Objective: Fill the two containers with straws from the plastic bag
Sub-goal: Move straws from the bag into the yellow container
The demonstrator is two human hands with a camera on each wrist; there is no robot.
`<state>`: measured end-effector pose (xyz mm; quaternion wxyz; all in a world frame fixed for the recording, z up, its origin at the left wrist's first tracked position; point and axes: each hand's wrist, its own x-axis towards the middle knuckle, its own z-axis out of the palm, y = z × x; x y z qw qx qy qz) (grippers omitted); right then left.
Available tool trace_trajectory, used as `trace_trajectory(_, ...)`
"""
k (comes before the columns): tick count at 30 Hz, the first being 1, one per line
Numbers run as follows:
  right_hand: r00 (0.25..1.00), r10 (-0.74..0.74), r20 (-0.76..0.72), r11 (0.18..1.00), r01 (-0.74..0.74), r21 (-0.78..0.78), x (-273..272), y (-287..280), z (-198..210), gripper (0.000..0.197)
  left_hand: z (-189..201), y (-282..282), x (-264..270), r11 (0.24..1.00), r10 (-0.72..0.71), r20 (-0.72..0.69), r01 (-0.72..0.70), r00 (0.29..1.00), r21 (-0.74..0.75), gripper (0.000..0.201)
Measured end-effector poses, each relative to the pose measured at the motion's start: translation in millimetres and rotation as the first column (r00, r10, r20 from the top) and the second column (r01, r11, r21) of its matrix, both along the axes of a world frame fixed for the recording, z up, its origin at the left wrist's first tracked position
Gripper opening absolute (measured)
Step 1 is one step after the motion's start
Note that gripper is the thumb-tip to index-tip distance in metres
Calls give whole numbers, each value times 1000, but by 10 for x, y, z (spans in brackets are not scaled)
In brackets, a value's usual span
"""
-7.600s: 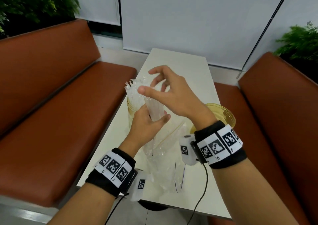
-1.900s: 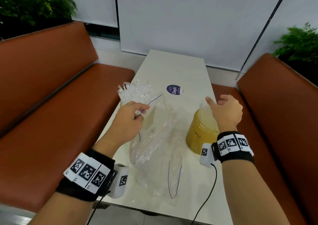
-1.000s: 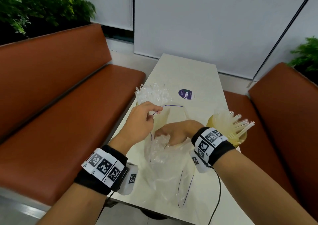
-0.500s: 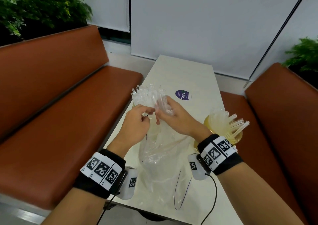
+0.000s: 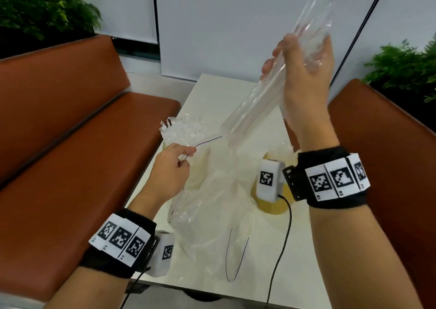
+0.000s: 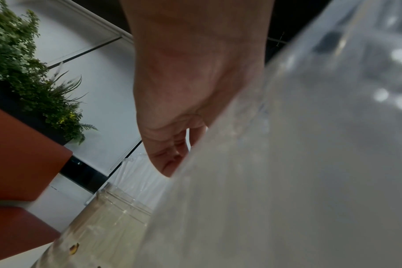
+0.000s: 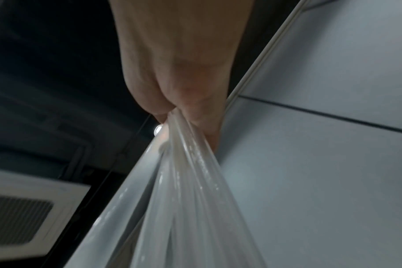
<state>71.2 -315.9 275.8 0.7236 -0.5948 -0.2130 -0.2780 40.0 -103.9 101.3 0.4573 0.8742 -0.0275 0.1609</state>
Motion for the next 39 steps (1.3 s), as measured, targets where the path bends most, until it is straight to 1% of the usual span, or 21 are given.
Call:
trace_trajectory(2,999,-45,-15,993,46,112,20,-241,101,17,5,-26,-2,1000,-3,9,3,1000,-5,42)
trace_trajectory(4,995,-87,-49,978,95,186,52,-460,115,19,17,-48,-3,1000,-4,9,4,1000,10,42)
trace_trajectory(6,988,-144,-58,962,153,226,98,-655,85,21,30,-62,-6,1000,-5,9,5,1000,29,42)
trace_trajectory(7,982,-182,-52,958,189,217,123,-741,59,20,38,-66,-11,999,-7,10,6,1000,40,42)
trace_trajectory(10,945,-326,-27,940,327,96,193,-929,-84,16,69,-82,-34,998,-20,16,19,1000,63,42)
trace_trajectory(13,884,-465,-39,884,461,-77,262,-1001,-334,17,90,-103,-51,997,-22,9,21,1000,69,42)
trace_trajectory(15,847,-526,-80,846,512,-148,373,-1054,-568,26,88,-112,-63,998,-29,6,28,1000,56,41)
trace_trajectory(17,839,-536,-90,833,508,-221,455,-1083,-789,30,88,-113,-80,998,-39,5,39,999,42,40)
trace_trajectory(19,840,-534,-99,823,489,-290,529,-1108,-989,23,104,-114,-100,998,-45,2,45,999,33,40)
trace_trajectory(21,837,-529,-140,820,462,-340,595,-1122,-1179,16,122,-117,-118,998,-48,3,47,999,33,40)
trace_trajectory(25,821,-526,-222,815,411,-409,629,-1111,-1491,16,139,-135,-144,999,-46,-7,46,999,26,39)
trace_trajectory(27,808,-521,-274,822,389,-416,624,-1104,-1609,22,148,-142,-154,999,-46,-13,46,999,23,40)
trace_trajectory(31,759,-544,-358,807,355,-472,593,-1088,-1796,35,150,-143,-167,998,-49,-29,50,998,22,40)
trace_trajectory(34,746,-529,-404,823,337,-457,634,-1109,-1814,39,142,-136,-167,999,-47,-48,48,998,15,39)
trace_trajectory(37,736,-503,-453,835,278,-474,700,-1160,-1799,54,137,-129,-163,999,-43,-52,44,998,9,39)
trace_trajectory(39,745,-442,-499,868,215,-448,702,-1168,-1791,61,137,-127,-167,999,-40,-45,41,998,10,39)
